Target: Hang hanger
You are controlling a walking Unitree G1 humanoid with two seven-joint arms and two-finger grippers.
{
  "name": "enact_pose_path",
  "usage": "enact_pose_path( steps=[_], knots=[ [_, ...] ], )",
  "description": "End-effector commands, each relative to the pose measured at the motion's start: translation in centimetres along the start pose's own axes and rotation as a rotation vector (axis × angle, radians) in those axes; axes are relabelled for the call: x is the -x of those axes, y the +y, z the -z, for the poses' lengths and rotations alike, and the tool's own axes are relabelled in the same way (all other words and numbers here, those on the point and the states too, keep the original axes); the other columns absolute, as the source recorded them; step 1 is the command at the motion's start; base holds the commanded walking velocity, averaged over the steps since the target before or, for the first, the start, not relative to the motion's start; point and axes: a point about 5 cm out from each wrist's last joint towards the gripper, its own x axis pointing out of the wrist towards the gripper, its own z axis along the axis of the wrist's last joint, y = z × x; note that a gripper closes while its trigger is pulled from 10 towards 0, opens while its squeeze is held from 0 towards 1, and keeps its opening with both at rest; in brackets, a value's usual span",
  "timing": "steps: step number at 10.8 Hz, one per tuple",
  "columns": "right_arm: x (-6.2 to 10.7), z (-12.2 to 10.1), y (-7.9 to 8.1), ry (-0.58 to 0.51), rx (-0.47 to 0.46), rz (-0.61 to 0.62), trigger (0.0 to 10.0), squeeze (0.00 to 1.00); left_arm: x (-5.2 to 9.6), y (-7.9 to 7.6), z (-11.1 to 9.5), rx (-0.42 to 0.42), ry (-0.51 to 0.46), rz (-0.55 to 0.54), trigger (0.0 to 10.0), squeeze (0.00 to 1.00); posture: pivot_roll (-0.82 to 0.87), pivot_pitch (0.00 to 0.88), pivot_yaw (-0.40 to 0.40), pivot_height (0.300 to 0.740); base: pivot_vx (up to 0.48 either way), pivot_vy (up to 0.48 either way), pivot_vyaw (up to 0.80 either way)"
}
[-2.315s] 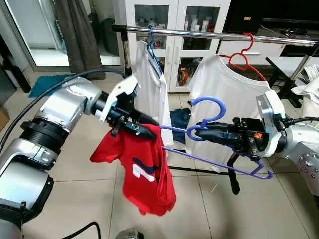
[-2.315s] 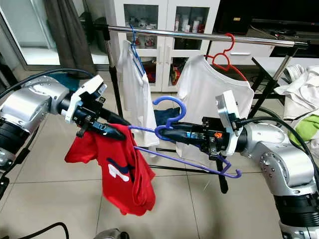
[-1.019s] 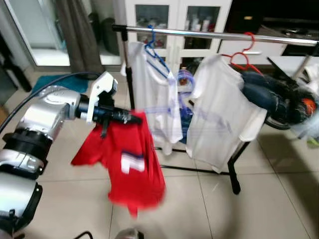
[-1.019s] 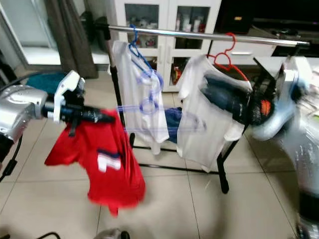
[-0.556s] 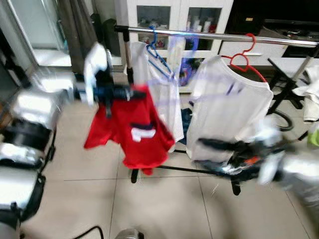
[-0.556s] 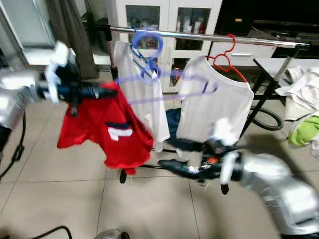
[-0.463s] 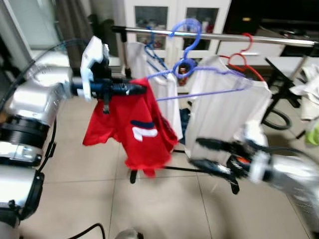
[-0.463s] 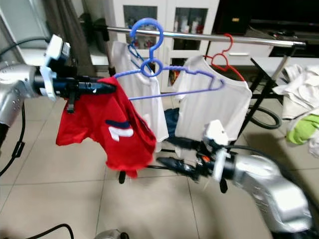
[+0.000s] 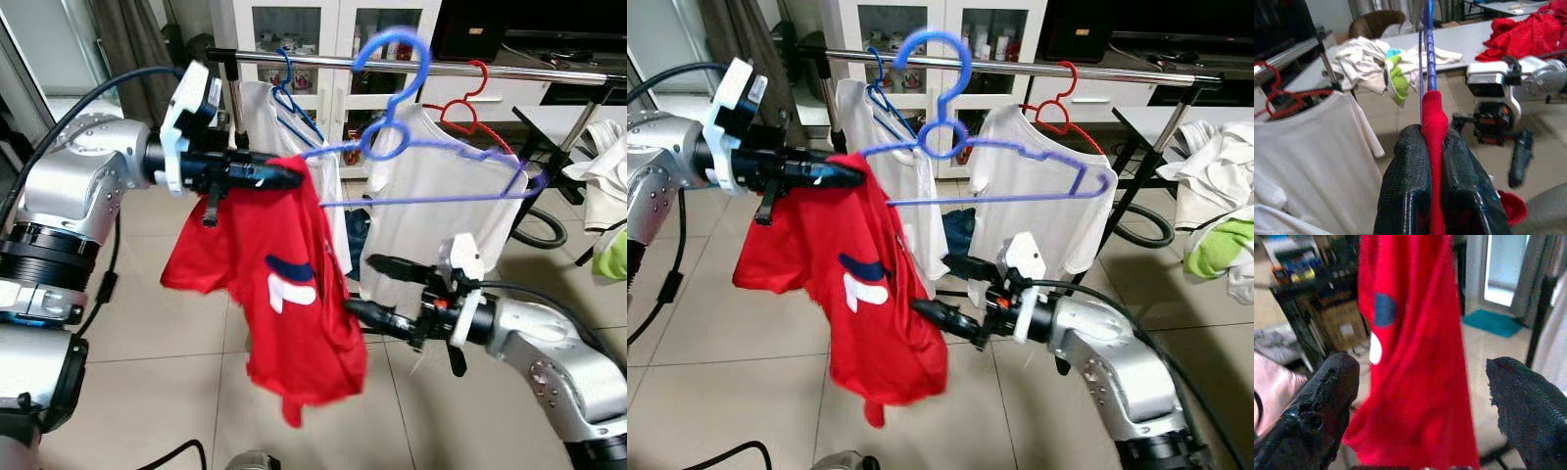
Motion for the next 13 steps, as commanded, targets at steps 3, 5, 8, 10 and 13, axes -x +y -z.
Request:
enact_pose_path(
  steps=[3,5,8,10,13],
  knots=[
    [-1.4,-1.9,-0.4,-0.116,-0.024,0.034,10.0,1.0,-0.4,0.3,-1.0,-0.059,-0.025,-0.078,0.0,0.0,-0.04,0.0,-0.001,0.74,0.0,0.0,0.0],
    [-2.7,-2.0,-1.4,-0.092,-0.028,0.123,10.0,1.0,-0.5,0.3,-1.0,-0.059,-0.035,-0.088,0.0,0.0,-0.04,0.0,-0.007,0.74,0.0,0.0,0.0],
    [-3.9,-1.6,-3.9,-0.045,-0.016,0.331,10.0,0.0,-0.4,0.1,-1.4,-0.062,-0.045,-0.079,0.0,0.0,-0.03,0.0,-0.013,0.74,0.0,0.0,0.0],
    [-3.3,-2.1,-4.4,-0.062,-0.008,0.337,10.0,0.0,-0.3,0.0,-1.4,-0.06,-0.043,-0.076,0.0,0.0,-0.04,0.0,-0.013,0.74,0.0,0.0,0.0],
    [-2.2,-2.1,-4.3,-0.074,-0.003,0.29,10.0,0.0,-0.2,0.0,-1.5,-0.06,-0.048,-0.076,0.0,0.0,-0.04,0.0,-0.012,0.74,0.0,0.0,0.0]
  ],
)
